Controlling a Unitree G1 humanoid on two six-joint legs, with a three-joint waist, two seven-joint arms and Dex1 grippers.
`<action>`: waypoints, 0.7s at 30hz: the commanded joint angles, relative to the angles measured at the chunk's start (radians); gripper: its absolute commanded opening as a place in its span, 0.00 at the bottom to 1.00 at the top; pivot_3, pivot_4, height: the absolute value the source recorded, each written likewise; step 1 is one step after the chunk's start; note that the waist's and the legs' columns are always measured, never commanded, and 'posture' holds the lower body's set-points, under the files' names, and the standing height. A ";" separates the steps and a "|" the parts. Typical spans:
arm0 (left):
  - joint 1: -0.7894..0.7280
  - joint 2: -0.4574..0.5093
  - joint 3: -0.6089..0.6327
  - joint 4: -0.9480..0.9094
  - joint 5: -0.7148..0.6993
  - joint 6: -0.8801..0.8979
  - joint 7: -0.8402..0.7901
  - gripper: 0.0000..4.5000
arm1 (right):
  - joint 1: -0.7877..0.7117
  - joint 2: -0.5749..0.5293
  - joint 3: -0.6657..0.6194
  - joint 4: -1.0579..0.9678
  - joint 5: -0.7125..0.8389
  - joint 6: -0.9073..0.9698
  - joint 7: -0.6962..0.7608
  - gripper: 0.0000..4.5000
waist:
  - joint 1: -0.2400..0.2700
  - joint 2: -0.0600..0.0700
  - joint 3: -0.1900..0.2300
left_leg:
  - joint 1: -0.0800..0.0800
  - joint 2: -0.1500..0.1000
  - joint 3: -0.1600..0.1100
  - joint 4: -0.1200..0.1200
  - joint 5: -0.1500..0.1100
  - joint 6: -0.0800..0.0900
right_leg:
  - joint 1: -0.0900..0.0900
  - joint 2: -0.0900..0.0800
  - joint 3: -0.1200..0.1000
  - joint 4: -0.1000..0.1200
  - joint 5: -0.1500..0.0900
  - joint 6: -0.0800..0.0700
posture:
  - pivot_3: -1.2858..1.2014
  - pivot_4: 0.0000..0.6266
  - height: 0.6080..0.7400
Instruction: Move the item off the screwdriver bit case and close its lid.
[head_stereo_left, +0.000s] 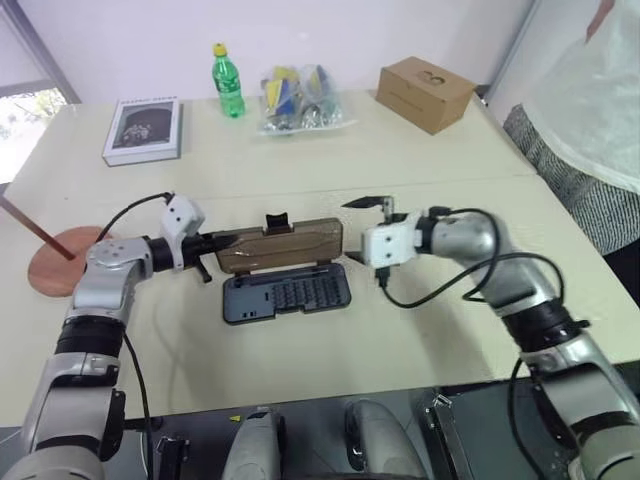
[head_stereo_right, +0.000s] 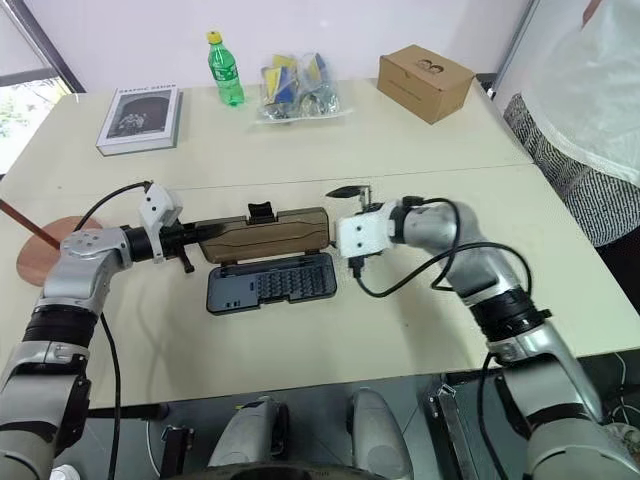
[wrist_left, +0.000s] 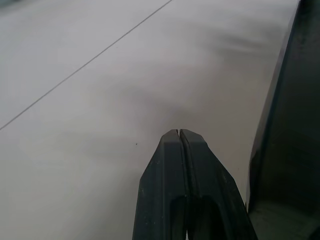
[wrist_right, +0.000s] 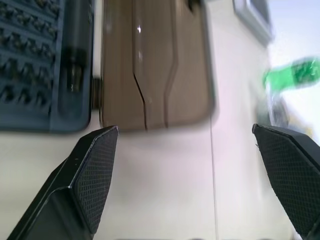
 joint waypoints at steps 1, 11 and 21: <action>0.026 0.020 0.018 -0.094 -0.018 0.019 -0.012 0.00 | 0.017 -0.082 -0.085 -0.101 0.086 0.135 0.089 0.99 | 0.007 0.000 0.000 | 0.000 0.000 0.000 0.000 0.000 0.000 | 0.000 0.000 0.000 0.000 0.000 0.000 | 0.52 0.24 1.00; 0.244 0.162 0.088 -0.434 -0.131 0.232 -0.075 0.00 | 0.091 -0.143 -0.132 -0.141 0.091 0.224 0.061 0.99 | 0.014 0.000 0.000 | 0.000 0.001 0.001 0.000 0.000 0.000 | -0.001 0.001 0.001 0.000 0.000 0.000 | 0.52 0.24 1.00; 0.389 0.283 0.154 -0.589 -0.217 0.342 -0.122 0.00 | 0.107 -0.048 -0.155 -0.229 0.189 0.388 0.017 0.99 | 0.023 0.000 0.000 | 0.000 0.001 0.001 0.001 0.000 0.000 | 0.000 0.000 0.000 0.000 -0.002 -0.003 | 0.52 0.24 1.00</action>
